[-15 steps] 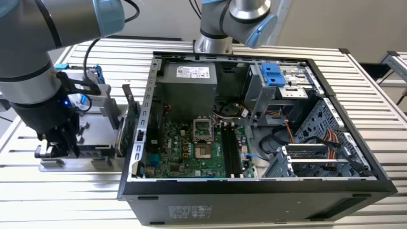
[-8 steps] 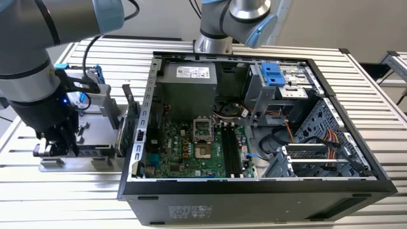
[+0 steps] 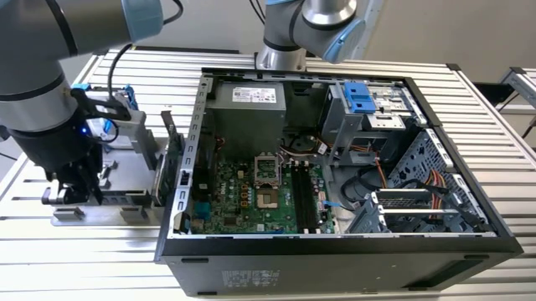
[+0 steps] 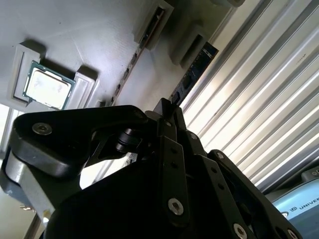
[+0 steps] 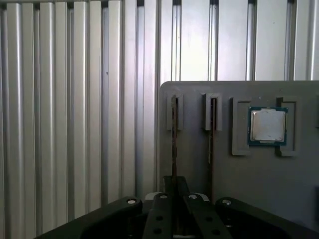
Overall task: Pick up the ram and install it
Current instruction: 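Pick up the ram and move it above insertion slot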
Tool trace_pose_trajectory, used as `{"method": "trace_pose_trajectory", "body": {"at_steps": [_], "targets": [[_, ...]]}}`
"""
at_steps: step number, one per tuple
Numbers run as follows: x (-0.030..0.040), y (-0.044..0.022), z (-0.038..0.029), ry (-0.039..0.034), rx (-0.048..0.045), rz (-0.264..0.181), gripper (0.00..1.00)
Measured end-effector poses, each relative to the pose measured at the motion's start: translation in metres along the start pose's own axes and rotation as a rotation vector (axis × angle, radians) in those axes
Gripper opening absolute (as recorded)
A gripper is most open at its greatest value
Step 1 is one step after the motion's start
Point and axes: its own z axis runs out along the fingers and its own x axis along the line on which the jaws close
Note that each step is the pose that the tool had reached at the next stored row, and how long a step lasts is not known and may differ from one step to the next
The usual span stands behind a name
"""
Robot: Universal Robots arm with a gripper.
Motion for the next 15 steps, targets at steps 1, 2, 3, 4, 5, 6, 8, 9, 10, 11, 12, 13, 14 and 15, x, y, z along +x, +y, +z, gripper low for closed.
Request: {"method": "trace_pose_trajectory", "body": {"at_steps": [1,2,3,4,5,6,8,9,10,11,12,13,14,15], "targets": [[0.0001,0.0,-0.0006,0.0,0.0,0.0,0.0],[0.0001,0.0001,-0.0013,0.0,0.0,0.0,0.0],[0.0002,0.0001,-0.002,-0.0003,0.0001,0.0,0.0],[0.0002,0.0002,-0.0026,-0.0006,0.0001,0.0,0.0],[0.0002,0.0002,-0.0034,-0.0009,0.0001,0.0,0.0],[0.0003,0.0002,-0.0041,-0.0012,0.0002,0.0,0.0],[0.0004,0.0003,-0.0058,-0.0014,0.0001,0.0,0.0],[0.0005,0.0003,-0.0067,-0.0015,0.0002,0.0,0.0],[0.0006,0.0003,-0.0078,-0.0016,0.0002,0.0,0.0],[0.0007,0.0003,-0.0089,-0.0016,0.0001,0.0,0.0],[0.0008,0.0003,-0.0098,-0.0016,0.0002,0.0,0.0],[0.0008,0.0004,-0.0107,-0.0016,0.0002,0.0,0.0],[0.0009,0.0004,-0.0117,-0.0015,0.0001,0.0,0.0],[0.001,0.0005,-0.0126,-0.0015,0.0001,0.0,0.0]]}}
